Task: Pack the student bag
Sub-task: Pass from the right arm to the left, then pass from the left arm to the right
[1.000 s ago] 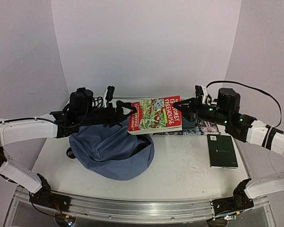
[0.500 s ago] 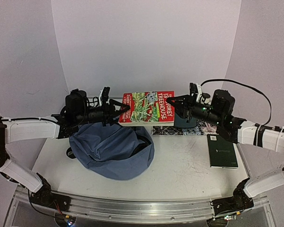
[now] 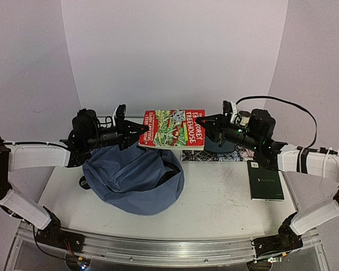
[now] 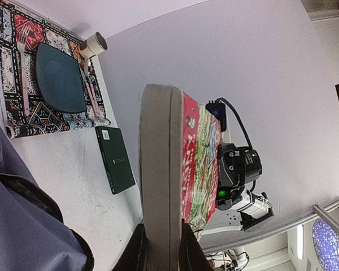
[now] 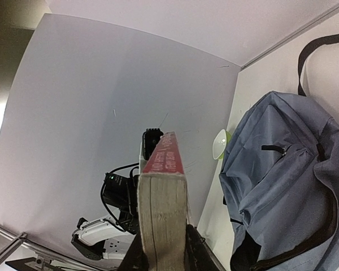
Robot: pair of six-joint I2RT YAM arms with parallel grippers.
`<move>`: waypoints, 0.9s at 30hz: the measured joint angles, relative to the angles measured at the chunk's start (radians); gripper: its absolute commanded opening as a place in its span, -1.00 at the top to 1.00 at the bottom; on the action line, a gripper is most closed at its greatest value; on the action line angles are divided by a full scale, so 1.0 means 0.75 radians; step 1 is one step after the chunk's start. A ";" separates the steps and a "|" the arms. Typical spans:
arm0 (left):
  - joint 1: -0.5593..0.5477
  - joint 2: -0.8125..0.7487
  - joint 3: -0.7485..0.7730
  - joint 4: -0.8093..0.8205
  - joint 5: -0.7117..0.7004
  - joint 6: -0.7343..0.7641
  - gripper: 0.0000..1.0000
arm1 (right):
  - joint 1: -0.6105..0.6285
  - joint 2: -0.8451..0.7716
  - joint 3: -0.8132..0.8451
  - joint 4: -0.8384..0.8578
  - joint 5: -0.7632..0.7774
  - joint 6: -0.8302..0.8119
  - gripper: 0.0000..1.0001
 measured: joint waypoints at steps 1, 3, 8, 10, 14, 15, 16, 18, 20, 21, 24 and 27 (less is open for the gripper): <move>0.002 0.000 -0.002 0.005 0.001 -0.007 1.00 | 0.001 0.005 0.000 0.007 0.000 0.001 0.49; 0.005 0.000 -0.003 0.007 0.000 -0.027 1.00 | 0.001 0.015 0.000 0.019 -0.001 0.004 0.39; 0.011 -0.003 -0.008 0.014 -0.003 -0.083 1.00 | 0.015 0.042 0.000 0.040 -0.027 0.004 0.25; 0.013 -0.006 -0.019 0.028 -0.003 -0.110 1.00 | 0.024 0.049 0.000 0.041 -0.039 0.003 0.23; 0.024 -0.006 -0.047 0.072 -0.007 -0.183 1.00 | 0.030 0.051 -0.007 0.046 -0.059 0.002 0.23; 0.026 -0.006 -0.053 0.084 -0.011 -0.200 1.00 | 0.033 0.051 -0.010 0.048 -0.064 0.001 0.23; 0.028 -0.006 -0.058 0.092 -0.015 -0.216 1.00 | 0.035 0.051 -0.014 0.049 -0.068 0.001 0.23; 0.032 -0.006 -0.065 0.111 -0.024 -0.241 1.00 | 0.037 0.051 -0.021 0.049 -0.074 0.000 0.23; 0.035 -0.006 -0.069 0.125 -0.037 -0.263 1.00 | 0.038 0.051 -0.023 0.047 -0.084 -0.001 0.24; 0.036 -0.006 -0.070 0.130 -0.043 -0.271 1.00 | 0.039 0.051 -0.023 0.047 -0.089 -0.003 0.26; 0.039 -0.006 -0.070 0.147 -0.055 -0.283 1.00 | 0.042 0.051 -0.023 0.039 -0.104 -0.012 0.37; 0.041 -0.006 -0.070 0.153 -0.059 -0.294 1.00 | 0.049 0.051 -0.022 0.022 -0.115 -0.027 0.68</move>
